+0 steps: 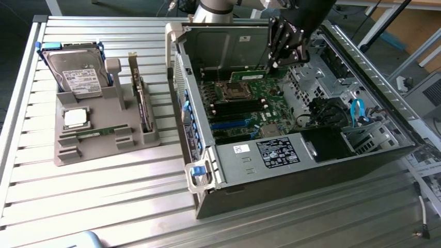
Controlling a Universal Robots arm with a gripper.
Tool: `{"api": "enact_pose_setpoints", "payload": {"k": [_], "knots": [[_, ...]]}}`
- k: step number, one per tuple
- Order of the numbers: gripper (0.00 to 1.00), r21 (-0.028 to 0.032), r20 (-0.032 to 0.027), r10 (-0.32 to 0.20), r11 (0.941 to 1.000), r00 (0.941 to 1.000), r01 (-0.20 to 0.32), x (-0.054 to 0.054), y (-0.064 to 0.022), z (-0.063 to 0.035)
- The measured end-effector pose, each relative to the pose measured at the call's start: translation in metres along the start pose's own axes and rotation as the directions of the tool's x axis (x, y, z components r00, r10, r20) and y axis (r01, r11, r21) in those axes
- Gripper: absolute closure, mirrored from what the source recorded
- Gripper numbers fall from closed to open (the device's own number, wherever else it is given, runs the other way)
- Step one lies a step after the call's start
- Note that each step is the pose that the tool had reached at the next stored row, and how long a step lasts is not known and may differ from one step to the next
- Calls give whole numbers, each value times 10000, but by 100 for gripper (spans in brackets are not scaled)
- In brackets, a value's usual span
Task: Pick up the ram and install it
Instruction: 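Insert the ram into the slot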
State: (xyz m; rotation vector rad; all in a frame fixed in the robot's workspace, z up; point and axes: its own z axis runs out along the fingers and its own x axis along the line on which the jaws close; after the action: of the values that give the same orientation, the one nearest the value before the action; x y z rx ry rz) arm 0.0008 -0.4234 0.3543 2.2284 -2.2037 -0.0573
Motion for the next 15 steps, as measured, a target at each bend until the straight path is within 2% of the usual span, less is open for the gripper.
{"api": "enact_pose_setpoints", "payload": {"k": [15], "knots": [[88, 0, -1, 10, 10000, 10000, -10, 6, -8, 267]]}}
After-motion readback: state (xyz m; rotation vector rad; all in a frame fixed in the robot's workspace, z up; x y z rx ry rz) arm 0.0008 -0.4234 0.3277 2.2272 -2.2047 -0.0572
